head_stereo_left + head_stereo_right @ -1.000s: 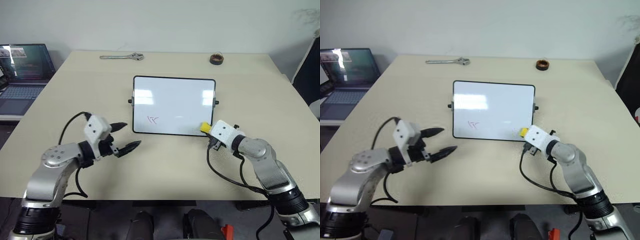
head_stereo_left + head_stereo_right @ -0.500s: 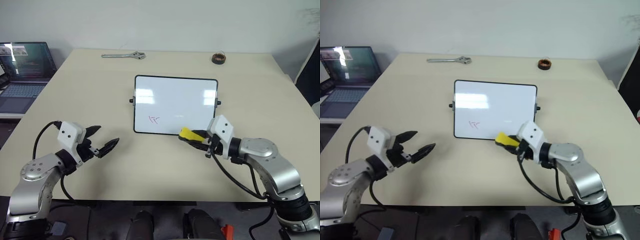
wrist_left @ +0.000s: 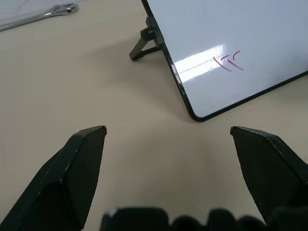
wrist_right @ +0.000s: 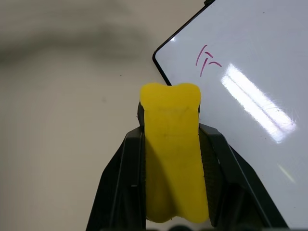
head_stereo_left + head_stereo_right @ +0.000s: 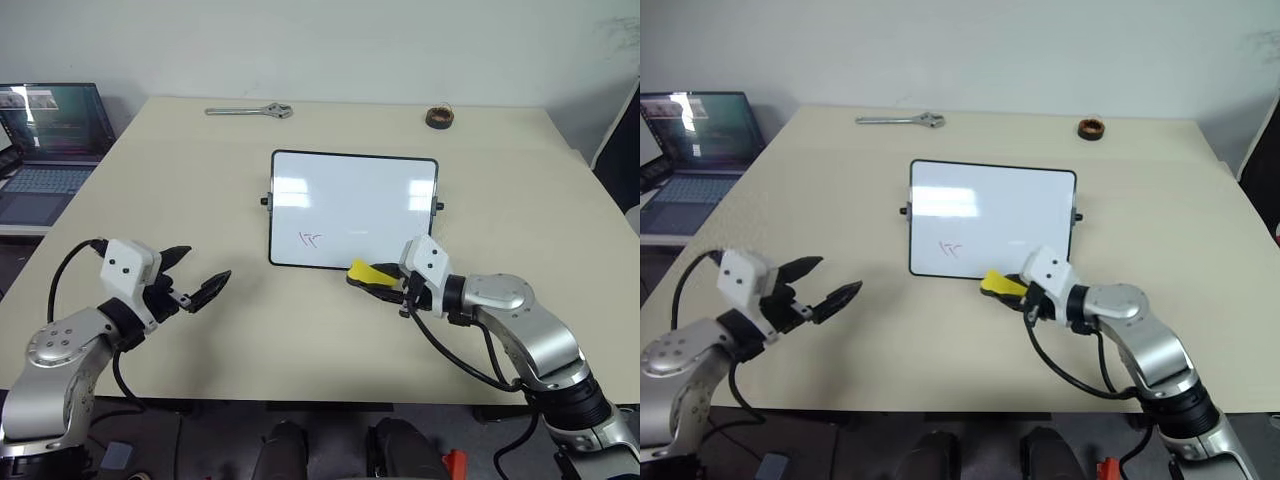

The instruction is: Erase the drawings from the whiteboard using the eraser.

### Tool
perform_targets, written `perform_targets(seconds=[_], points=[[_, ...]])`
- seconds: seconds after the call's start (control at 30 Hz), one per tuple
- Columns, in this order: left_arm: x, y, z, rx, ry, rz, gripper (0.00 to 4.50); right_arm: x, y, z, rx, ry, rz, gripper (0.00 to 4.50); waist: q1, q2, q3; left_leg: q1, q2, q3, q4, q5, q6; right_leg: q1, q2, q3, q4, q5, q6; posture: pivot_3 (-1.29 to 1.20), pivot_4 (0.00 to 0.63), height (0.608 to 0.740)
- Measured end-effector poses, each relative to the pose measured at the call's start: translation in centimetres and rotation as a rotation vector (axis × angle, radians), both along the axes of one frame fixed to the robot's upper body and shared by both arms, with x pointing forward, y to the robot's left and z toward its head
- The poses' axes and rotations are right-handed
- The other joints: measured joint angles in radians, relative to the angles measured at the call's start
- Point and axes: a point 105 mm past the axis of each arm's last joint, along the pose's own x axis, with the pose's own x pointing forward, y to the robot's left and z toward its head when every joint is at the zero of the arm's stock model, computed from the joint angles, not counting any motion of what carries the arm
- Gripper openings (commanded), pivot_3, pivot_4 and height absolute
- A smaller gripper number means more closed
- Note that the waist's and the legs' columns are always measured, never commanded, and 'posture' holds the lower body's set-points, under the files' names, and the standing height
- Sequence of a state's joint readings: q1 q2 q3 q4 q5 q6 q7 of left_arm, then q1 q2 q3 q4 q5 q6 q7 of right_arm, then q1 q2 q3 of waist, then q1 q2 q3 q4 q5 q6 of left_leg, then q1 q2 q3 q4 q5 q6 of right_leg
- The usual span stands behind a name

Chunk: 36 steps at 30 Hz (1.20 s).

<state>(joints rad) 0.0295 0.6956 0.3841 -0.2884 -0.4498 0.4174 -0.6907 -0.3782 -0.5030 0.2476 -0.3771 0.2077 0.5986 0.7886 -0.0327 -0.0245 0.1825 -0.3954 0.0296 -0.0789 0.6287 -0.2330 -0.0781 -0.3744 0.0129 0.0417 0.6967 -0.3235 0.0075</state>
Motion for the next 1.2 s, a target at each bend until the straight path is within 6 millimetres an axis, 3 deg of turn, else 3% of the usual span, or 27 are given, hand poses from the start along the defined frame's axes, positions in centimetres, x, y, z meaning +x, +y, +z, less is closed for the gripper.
perform_targets(seconds=[0.1,0.2,0.3,0.5,0.67,0.77,0.97,1.2], points=[[-0.1,-0.1,0.0,-0.002,0.004,0.000,4.50,0.3,0.3,0.2,-0.005,-0.016,0.012,1.12,0.000,0.000,0.000,0.000,0.000,0.000,0.000,0.000,0.000,0.000,0.000,0.000,0.000,0.000,0.000,0.00,0.150,0.740],[-0.2,-0.4,0.1,-0.003,0.007,-0.010,4.50,1.9,1.5,1.4,-0.007,-0.110,-0.004,1.12,-0.005,0.000,0.000,0.001,0.000,0.001,0.000,0.000,0.000,0.000,0.001,0.001,0.001,0.000,0.000,0.00,0.150,0.740],[-0.2,-0.6,-0.1,0.006,0.021,-0.026,4.50,4.1,3.2,2.3,-0.043,-0.230,-0.018,1.12,-0.009,0.000,0.000,0.001,0.000,0.001,0.000,0.000,0.000,0.000,0.001,0.000,0.001,0.000,0.000,0.00,0.150,0.740],[0.2,-1.4,0.1,0.023,0.026,-0.077,4.50,8.1,6.4,1.6,-0.109,-0.320,-0.057,1.12,-0.009,0.000,0.000,0.000,0.000,0.001,0.000,0.000,0.000,-0.001,0.001,0.000,0.001,0.000,-0.001,0.00,0.150,0.740],[0.4,-1.8,0.0,0.025,0.031,-0.100,4.50,11.4,8.1,2.5,-0.181,-0.442,-0.114,1.12,-0.011,0.000,0.000,-0.001,0.000,0.001,0.000,0.000,0.000,-0.003,0.001,0.001,0.001,0.000,-0.001,0.00,0.150,0.740],[0.5,-1.9,-0.3,0.021,0.043,-0.107,4.50,11.5,9.3,1.7,-0.251,-0.478,-0.047,1.12,-0.013,0.000,0.000,0.000,0.000,0.001,0.000,0.000,0.000,-0.002,0.001,0.001,0.001,0.000,-0.001,0.00,0.150,0.740],[0.6,-2.0,-0.5,0.021,0.052,-0.118,4.50,9.8,9.6,-1.5,-0.386,-0.487,0.128,1.12,-0.010,0.000,0.000,0.004,0.000,0.001,0.000,0.000,0.000,0.002,0.000,0.001,0.003,0.000,-0.001,0.00,0.150,0.740],[0.8,-2.3,-0.3,0.019,0.039,-0.133,4.50,10.4,9.9,-0.8,-0.357,-0.537,0.061,1.12,-0.006,0.000,0.000,0.005,0.000,0.000,0.000,0.000,0.000,0.002,0.000,0.000,0.006,0.000,-0.001,0.00,0.150,0.740]])
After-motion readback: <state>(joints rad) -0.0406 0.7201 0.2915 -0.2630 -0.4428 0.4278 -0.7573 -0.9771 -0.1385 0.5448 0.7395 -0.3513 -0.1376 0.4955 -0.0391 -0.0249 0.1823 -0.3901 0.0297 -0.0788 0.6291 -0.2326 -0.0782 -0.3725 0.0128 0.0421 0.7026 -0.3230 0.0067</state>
